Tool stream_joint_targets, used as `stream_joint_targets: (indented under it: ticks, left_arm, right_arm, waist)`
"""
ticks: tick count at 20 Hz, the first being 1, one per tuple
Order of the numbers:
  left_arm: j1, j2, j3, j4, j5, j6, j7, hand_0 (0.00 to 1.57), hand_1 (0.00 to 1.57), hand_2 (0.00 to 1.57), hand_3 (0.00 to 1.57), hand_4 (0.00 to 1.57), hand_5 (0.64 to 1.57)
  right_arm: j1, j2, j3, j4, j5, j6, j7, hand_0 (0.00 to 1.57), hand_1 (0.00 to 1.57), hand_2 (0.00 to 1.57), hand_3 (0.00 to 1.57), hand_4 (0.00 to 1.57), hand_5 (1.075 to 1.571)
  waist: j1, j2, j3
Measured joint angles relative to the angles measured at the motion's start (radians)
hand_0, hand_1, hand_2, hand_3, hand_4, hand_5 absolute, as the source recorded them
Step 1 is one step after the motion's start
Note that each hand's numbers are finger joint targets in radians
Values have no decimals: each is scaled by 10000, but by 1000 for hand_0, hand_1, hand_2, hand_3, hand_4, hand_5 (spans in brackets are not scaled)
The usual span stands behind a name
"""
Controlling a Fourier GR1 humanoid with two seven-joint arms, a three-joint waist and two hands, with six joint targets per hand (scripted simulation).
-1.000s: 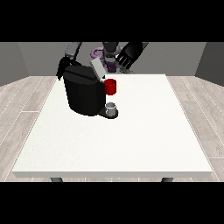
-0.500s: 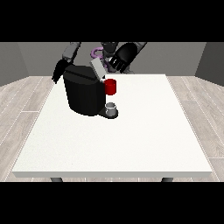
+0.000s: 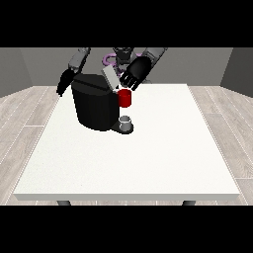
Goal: Insert the coffee pod into the coffee machine and close the lid
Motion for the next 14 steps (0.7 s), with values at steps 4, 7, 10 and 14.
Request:
stream_joint_targets:
  ticks: [4, 7, 10, 14]
  left_arm:
    - [-35, -39, 50, 161, -3, -16, -5, 1243, 1243, 1284, 1230, 423, 1571]
    - [-51, 135, 76, 245, -32, -66, -206, 1187, 1187, 1230, 1196, 441, 1571]
    - [-36, -38, 29, 231, -85, 74, -217, 1196, 1196, 1252, 1201, 418, 1571]
    - [-113, -75, 28, 284, -153, 191, -235, 1204, 1204, 1255, 1198, 411, 1571]
  right_arm:
    - [-18, 130, 79, -42, 80, -142, 33, 0, 0, 0, 0, 115, 1571]
    - [-8, 101, 43, -110, 64, -155, -40, 0, 0, 0, 0, 165, 1571]
    - [-117, -29, -87, -18, -3, -94, -107, 0, 0, 0, 0, 0, 1571]
    - [-156, -33, -87, 17, -34, -44, -158, 0, 0, 0, 0, 0, 1571]
  waist:
    - [-33, 47, 0]
    - [-73, 163, -2]
    - [-39, 221, -2]
    - [-79, 308, -2]
